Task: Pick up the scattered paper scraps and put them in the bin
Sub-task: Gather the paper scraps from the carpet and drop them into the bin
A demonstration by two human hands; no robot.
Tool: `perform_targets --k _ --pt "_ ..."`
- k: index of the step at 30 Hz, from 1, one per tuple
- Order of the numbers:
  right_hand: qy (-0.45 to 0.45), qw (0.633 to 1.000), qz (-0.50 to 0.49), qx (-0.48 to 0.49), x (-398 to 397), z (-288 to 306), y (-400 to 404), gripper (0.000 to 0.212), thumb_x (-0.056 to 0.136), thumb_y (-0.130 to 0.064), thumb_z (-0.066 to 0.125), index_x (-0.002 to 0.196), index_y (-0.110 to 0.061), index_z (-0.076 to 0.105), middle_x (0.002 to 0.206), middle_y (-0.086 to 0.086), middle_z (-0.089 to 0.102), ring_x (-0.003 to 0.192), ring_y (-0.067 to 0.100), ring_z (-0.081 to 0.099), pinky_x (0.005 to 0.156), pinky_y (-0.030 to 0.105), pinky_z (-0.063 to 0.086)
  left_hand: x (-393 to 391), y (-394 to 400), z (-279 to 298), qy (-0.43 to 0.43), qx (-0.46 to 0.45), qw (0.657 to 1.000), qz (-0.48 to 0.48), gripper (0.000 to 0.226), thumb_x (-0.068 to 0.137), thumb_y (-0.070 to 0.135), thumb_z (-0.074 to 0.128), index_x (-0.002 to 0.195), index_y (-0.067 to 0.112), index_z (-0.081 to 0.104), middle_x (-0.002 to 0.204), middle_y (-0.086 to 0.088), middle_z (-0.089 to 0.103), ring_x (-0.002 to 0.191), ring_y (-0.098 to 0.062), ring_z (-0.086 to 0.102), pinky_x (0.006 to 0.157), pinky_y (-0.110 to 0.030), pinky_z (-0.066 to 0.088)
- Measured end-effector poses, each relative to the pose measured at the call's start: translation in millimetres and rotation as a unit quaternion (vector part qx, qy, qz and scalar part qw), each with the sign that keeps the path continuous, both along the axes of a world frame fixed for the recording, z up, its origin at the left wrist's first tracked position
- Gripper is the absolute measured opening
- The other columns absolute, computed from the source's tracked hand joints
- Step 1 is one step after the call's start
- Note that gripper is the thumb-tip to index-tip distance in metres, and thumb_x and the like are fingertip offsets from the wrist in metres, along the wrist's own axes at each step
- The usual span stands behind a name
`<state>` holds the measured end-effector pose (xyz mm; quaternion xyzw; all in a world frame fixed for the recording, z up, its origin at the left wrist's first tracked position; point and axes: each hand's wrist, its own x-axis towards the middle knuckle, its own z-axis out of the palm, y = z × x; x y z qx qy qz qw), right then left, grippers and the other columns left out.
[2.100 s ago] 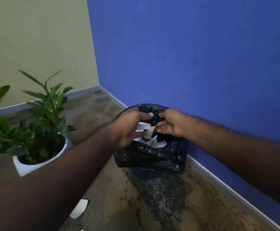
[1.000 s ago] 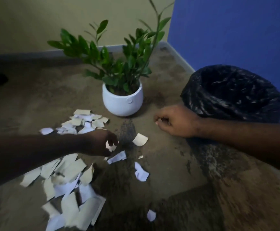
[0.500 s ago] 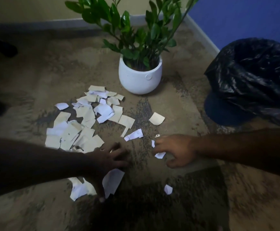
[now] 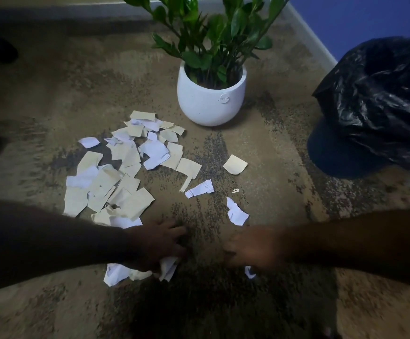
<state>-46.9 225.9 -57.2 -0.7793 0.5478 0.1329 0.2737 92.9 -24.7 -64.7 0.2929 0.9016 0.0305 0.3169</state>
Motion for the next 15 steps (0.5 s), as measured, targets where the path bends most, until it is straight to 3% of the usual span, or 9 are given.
perform_targets --k 5,10,13,15 --pt "-0.025 0.993 -0.074 0.088 2 -11 -1 0.018 0.086 -0.016 0.063 0.098 -0.004 0.064 0.099 0.014 0.065 0.092 0.031 0.063 0.07 0.03 0.04 -11 1 1 -0.061 0.002 0.998 0.032 0.055 0.07 0.043 0.077 0.116 0.035 0.05 0.124 0.0 0.035 0.115 -0.023 0.04 0.088 -0.041 0.049" --pt "-0.046 0.982 -0.121 0.139 -2 -8 -1 0.017 0.089 -0.02 0.06 0.097 -0.008 0.068 0.103 0.009 0.069 0.096 0.024 0.063 0.088 0.034 0.049 -18 1 3 -0.054 0.047 0.996 0.051 0.045 0.076 0.038 0.069 0.118 0.031 0.054 0.122 -0.001 0.049 0.113 -0.024 0.048 0.092 -0.039 0.046" --pt "-0.089 0.975 -0.2 0.045 -10 0 -2 0.026 0.087 -0.028 0.048 0.085 -0.009 0.065 0.091 0.008 0.068 0.088 0.014 0.058 0.093 0.028 0.03 -28 -1 5 -0.007 0.072 0.995 0.067 0.034 0.08 0.04 0.058 0.111 0.027 0.062 0.116 0.001 0.061 0.114 -0.022 0.054 0.093 -0.037 0.045" --pt "-0.076 0.961 -0.261 -0.042 -18 5 -3 0.027 0.089 -0.037 0.048 0.085 -0.015 0.062 0.093 0.009 0.061 0.09 0.02 0.053 0.089 0.038 0.038 -35 -1 8 0.026 0.125 0.986 0.11 0.036 0.085 0.047 0.054 0.11 0.025 0.067 0.121 0.004 0.063 0.118 -0.017 0.054 0.096 -0.034 0.044"
